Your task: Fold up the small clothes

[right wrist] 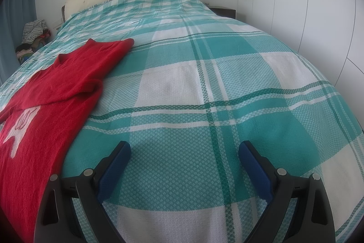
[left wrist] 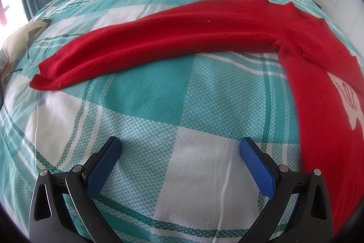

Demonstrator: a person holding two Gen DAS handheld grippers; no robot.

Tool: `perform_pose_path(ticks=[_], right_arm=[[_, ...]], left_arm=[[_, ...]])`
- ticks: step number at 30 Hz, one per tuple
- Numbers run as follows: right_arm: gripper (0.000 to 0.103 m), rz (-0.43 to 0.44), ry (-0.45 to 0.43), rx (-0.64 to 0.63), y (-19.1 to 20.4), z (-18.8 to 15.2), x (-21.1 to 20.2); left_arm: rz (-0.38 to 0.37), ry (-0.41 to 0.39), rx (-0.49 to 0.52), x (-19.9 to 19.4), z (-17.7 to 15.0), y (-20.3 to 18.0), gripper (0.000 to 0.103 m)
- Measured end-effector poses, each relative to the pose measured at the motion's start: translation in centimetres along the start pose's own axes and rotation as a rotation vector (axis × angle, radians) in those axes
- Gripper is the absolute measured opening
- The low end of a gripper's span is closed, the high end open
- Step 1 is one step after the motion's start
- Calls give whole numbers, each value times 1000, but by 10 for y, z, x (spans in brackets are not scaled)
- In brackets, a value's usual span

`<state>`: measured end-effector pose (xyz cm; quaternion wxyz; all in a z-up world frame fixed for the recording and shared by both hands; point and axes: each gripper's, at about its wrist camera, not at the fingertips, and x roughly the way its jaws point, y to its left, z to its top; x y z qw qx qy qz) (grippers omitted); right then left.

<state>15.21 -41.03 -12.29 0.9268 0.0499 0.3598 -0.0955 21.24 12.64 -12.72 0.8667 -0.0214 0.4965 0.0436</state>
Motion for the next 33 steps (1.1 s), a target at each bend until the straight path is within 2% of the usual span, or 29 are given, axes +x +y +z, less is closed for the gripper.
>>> perform_pose_path(ticks=[33], right_arm=[[95,1,0,1,0,0,0]], left_arm=[[-10,-5,-17,-2,0,3,103]])
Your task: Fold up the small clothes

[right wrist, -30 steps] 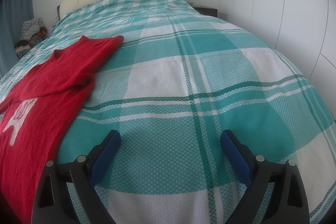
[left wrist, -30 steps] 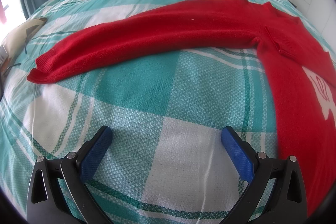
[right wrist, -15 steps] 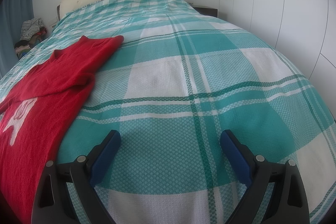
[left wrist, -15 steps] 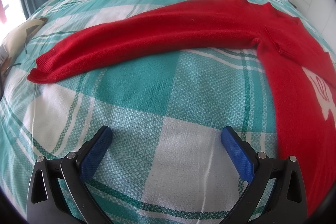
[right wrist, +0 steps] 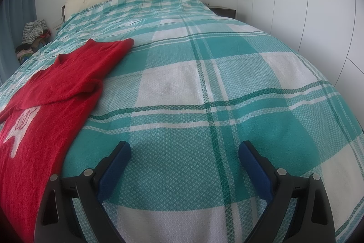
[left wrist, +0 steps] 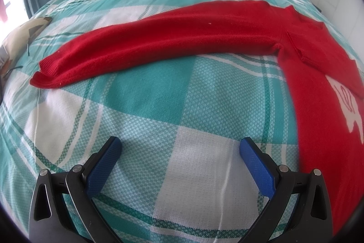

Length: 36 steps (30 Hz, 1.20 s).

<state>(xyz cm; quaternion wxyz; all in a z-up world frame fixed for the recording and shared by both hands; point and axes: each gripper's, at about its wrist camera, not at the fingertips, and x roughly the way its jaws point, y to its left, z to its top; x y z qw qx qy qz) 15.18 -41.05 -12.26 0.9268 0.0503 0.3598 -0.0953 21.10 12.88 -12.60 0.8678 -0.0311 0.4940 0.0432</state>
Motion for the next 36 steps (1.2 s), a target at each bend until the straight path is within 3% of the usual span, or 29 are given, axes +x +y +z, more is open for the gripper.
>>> perform_pose_path(ticks=[24,27,32,36], right_arm=[[95,1,0,1,0,0,0],[95,1,0,1,0,0,0],[95,1,0,1,0,0,0],[95,0,0,1,0,0,0]], left_arm=[[-5,-3,13,-4,2,0,103],[-49,-60,-27,-19,5,7,102],[-80,-238,-130,-54,11,29,102],[-101,-275,-211,-60,14,46,102]])
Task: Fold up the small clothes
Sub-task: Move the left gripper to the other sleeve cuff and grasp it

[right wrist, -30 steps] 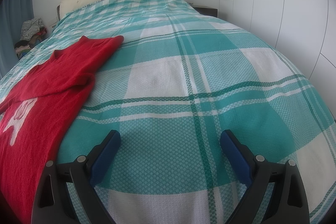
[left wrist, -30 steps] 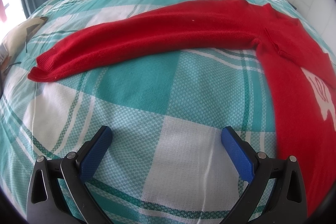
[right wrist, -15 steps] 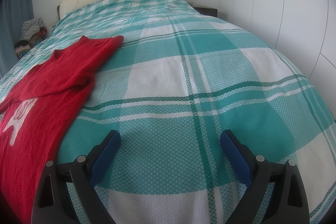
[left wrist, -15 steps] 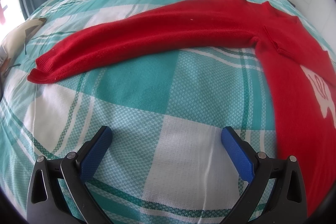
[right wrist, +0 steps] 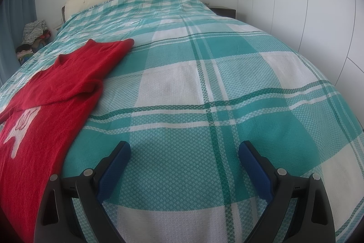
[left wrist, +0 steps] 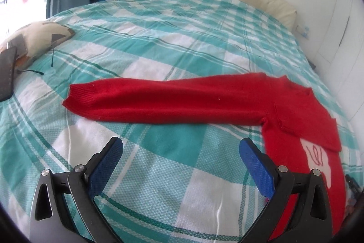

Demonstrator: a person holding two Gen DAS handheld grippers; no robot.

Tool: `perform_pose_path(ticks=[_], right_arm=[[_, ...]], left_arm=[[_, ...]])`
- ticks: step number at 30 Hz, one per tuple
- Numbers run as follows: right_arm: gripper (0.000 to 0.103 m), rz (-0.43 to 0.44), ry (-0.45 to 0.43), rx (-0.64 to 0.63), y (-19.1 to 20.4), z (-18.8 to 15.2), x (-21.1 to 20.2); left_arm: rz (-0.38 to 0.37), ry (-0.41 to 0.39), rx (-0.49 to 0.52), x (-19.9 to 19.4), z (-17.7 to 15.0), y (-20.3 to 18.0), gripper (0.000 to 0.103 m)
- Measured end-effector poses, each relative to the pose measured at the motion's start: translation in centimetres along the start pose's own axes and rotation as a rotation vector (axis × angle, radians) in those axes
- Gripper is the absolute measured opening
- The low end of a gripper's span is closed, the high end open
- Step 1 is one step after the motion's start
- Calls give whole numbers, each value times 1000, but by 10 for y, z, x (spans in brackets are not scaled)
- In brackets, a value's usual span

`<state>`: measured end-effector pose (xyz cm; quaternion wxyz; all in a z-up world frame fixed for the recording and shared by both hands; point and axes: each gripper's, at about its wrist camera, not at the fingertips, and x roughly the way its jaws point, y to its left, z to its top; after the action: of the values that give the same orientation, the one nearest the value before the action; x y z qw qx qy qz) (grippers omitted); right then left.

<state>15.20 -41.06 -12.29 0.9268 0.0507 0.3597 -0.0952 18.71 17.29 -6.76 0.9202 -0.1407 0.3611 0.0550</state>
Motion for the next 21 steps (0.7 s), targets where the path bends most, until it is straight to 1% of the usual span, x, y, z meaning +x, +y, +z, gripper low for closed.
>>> perform_pose_path(ticks=[5,6,7,9,11,13,14,16,18,20,21], right_arm=[[95,0,0,0,0,0,0],[95,0,0,0,0,0,0],[95,0,0,0,0,0,0],[95,0,1,0,0,0,0],[95,2,0,1,0,0,0],[96,1,0,0,0,0,0],[96,1,1,0,0,0,0],[96,-1,1,-1,1,-1,0],[96,-5,2,-4,2,-1,0],[96,-5,3,-5,2,-2,0],[96,-5,3,-5,2,-2,0]], left_arm=[[-15,15,-32,-2,3,7,102],[-31,28,-29,-4,7,9,102],[-64,43,-31,-7,12,14,102],[-121,44,-79,-19,30,35,102],[-147,43,-158,-27,55,68,102],[-129,54,-245,-29,78,107,102],[-99,66,-291,-27,88,127,102],[-20,91,-368,-19,97,162,102],[30,135,-391,-6,98,183,101],[29,210,-376,16,92,188,99],[23,250,-360,28,89,185,92]])
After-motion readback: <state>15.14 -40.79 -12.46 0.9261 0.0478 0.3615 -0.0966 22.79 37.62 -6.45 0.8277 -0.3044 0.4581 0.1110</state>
